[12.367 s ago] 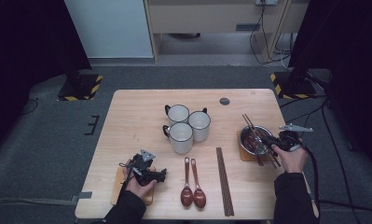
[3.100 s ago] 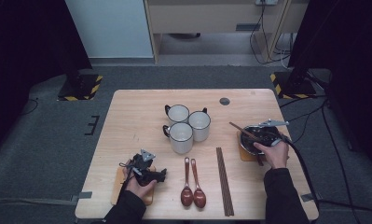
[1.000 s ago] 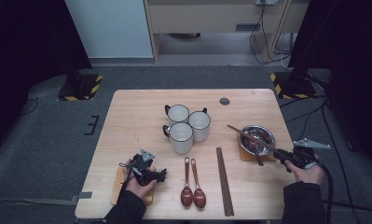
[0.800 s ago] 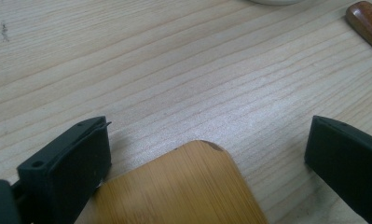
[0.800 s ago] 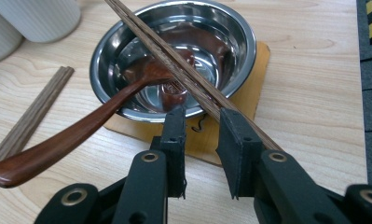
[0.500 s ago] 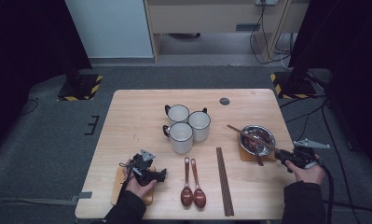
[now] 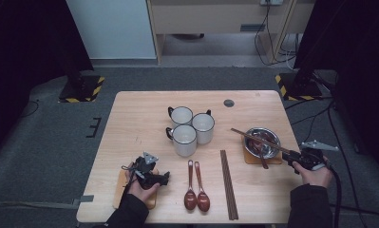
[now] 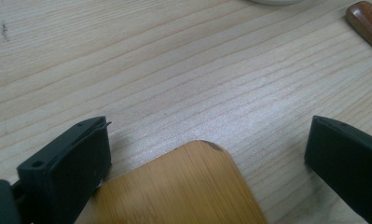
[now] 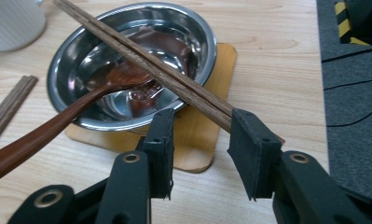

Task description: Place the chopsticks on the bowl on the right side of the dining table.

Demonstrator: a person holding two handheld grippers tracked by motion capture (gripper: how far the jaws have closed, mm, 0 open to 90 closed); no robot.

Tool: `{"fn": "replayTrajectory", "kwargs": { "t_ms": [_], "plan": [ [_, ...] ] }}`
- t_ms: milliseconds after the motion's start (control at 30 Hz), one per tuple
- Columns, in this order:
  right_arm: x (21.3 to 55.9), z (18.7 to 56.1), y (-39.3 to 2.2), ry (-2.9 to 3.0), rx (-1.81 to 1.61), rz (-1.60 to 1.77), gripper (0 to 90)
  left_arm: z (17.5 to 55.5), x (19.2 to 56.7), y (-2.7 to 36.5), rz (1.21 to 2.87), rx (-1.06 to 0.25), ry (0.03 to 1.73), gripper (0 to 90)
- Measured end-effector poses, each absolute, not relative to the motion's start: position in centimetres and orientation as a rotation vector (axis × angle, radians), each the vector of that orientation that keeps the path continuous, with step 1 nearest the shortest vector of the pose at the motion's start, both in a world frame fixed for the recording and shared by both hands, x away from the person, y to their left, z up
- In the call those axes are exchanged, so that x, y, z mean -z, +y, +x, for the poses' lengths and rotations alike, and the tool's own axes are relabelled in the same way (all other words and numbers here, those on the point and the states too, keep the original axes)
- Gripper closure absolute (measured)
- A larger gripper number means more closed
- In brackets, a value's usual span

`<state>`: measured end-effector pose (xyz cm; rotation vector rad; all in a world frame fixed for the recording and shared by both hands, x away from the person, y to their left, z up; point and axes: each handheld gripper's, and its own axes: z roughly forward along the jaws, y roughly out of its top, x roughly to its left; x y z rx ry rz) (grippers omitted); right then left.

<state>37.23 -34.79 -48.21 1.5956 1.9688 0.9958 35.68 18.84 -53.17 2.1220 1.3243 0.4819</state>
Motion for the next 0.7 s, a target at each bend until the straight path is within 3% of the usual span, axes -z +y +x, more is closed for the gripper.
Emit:
{"fn": "replayTrajectory", "kwargs": {
  "t_ms": [700],
  "plan": [
    [48.7, 38.5, -35.3, 1.915, -0.987, 1.568, 53.2, 35.7, 53.2, 18.8, 2.122, -0.482, 1.324, 0.0]
  ]
}}
